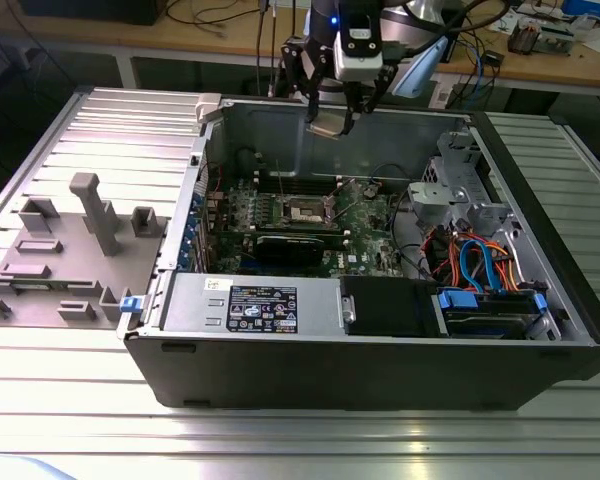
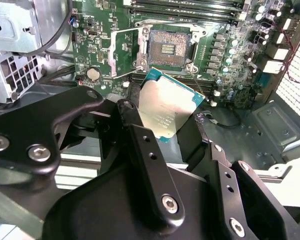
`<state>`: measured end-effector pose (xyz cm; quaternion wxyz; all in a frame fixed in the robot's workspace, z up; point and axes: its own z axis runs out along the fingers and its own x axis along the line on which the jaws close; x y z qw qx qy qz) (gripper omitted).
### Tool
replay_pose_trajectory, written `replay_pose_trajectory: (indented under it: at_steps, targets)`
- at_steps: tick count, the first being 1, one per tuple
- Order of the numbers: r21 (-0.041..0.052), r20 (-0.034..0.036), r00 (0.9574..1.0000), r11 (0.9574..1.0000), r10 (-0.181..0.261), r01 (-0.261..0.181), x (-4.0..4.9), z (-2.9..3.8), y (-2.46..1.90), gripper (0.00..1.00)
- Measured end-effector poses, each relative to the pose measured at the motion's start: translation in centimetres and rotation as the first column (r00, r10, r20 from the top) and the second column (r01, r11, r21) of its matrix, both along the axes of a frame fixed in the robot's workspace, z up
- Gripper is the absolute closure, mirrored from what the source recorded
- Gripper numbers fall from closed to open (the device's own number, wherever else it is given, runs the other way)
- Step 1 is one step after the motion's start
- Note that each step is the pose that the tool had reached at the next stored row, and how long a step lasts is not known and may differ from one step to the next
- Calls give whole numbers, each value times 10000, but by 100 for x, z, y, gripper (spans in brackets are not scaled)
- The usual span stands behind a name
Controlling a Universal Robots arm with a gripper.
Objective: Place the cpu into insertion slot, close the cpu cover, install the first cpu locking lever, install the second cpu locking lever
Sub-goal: 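Place the cpu into insertion slot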
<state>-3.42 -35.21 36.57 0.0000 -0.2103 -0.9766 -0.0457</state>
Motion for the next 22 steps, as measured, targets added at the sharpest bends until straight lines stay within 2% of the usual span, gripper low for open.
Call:
replay_pose_trajectory:
  at_steps: [22]
  targets:
    - [0, 0, 9975, 9975, -710, 710, 0, -18, 0, 46]
